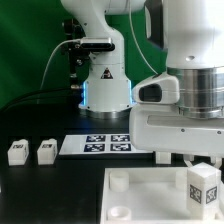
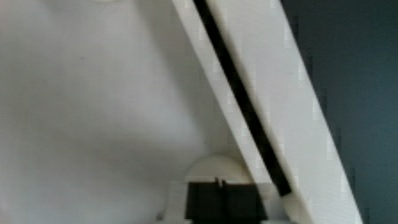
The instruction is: Assemble one leg
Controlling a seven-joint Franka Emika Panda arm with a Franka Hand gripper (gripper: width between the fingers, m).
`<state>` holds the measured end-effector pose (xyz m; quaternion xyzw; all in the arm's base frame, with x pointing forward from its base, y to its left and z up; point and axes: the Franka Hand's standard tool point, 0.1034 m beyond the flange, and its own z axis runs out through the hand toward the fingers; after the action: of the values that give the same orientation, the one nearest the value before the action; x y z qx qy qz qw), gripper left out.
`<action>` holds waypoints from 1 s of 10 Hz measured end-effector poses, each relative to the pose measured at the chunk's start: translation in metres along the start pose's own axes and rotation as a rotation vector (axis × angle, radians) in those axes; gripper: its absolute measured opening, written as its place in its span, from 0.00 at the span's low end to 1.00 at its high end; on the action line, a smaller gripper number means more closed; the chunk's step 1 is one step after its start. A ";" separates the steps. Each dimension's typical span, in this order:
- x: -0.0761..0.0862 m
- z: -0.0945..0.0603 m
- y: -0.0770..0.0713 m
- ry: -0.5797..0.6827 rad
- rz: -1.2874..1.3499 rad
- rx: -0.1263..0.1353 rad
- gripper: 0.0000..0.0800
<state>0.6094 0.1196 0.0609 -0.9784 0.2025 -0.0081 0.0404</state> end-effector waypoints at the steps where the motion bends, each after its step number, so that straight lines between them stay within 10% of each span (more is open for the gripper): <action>1: 0.000 0.000 0.000 0.000 0.000 0.000 0.00; 2: 0.000 0.000 0.000 0.000 0.000 0.000 0.00; 8: 0.000 0.001 0.003 -0.018 0.076 -0.005 0.72; 10: 0.003 0.001 0.007 -0.012 -0.250 -0.010 0.81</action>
Offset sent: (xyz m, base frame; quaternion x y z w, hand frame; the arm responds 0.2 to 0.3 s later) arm -0.0125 0.0060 0.0047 -0.0084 0.0045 -0.3349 0.9422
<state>0.6094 0.1119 0.0598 -0.9962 0.0789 -0.0065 0.0356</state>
